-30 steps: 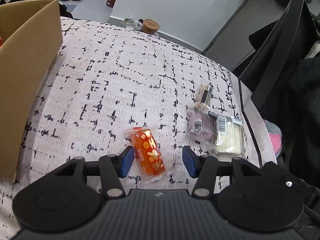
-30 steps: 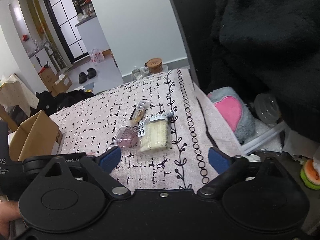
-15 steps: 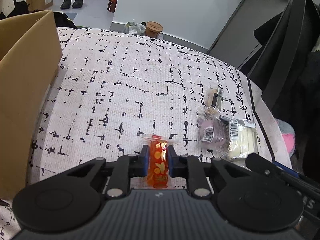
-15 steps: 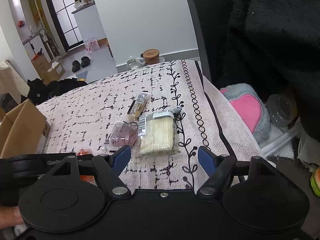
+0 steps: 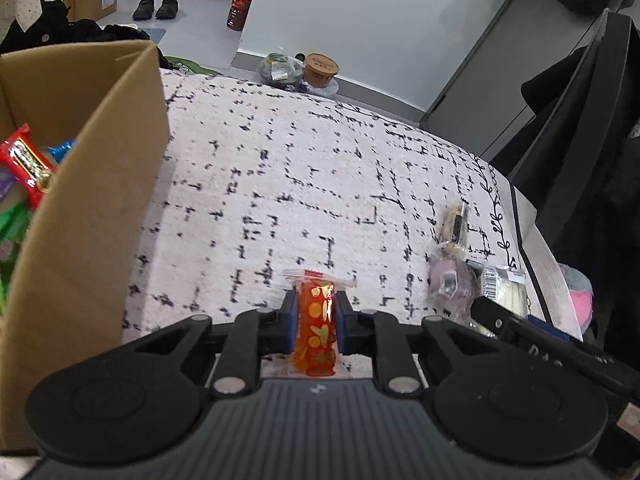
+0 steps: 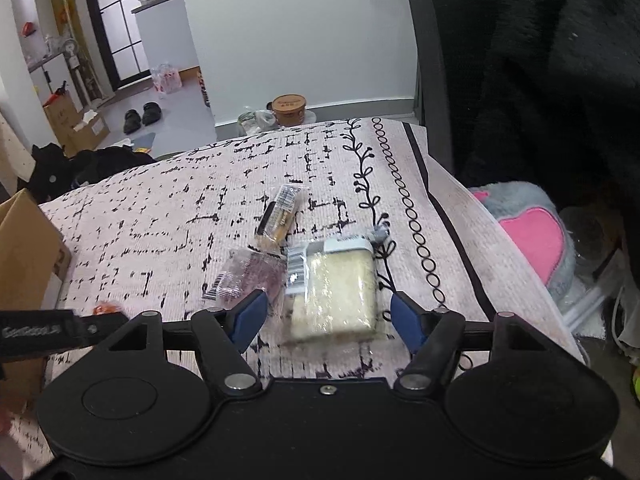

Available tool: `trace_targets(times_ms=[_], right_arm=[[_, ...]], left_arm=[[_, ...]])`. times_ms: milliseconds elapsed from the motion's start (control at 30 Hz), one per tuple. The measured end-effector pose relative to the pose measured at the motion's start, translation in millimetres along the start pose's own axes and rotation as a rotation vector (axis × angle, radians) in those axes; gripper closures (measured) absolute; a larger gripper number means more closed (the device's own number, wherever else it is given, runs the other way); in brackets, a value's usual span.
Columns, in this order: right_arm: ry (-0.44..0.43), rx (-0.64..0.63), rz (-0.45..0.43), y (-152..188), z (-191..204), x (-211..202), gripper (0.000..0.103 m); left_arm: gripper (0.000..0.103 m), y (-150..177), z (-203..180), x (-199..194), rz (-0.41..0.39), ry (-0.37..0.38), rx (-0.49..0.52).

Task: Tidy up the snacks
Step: 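Hold the orange pack in the left tool while the right grasps the cream bread pack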

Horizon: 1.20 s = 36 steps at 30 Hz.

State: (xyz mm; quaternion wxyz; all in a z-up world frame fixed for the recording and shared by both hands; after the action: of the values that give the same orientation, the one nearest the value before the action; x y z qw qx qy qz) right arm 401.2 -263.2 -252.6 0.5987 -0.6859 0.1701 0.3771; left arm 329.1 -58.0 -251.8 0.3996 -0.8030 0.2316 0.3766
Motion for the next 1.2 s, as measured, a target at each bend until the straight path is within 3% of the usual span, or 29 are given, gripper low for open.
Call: trace_targets(times_ms=[200,567,900,1067,1200], right_arm=[[0.054,-0.006,-0.016,-8,1,6,0.036],[0.072,0.051,-0.045,-4,-10,-2,0.041],[0.081,-0.116,0.014,9,10,15,0.040],[0.055,-0.127,0.019,10,10,7,0.053],[0.004,-0.062,0.014,16,7,-6,0.055]], left_arm=[[0.086,-6,7,-5,-0.006,-0.003,0.004],[0.086,-5,11,-9,-0.011,-0.019,0.012],[0.086,-4,4,-12,-0.019,-0.024,0.031],[0.086,-2,4,-13,-0.024,-0.029,0.031],[0.086,0,2,-18,-0.026,-0.023,0.034]])
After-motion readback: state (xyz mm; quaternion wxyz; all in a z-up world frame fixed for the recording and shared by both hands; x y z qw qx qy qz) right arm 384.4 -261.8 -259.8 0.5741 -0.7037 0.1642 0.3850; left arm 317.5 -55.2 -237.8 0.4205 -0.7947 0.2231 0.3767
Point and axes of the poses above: each gripper's, at about its wrist camera, not at the fingertips, and x roughly the way its jaws point, z to its left, y to its underside, the point moved 9 cm from there along x, roughly the way its jaws point, and after that the axes turned 9 degrees about -x, right-handed, at the moved point
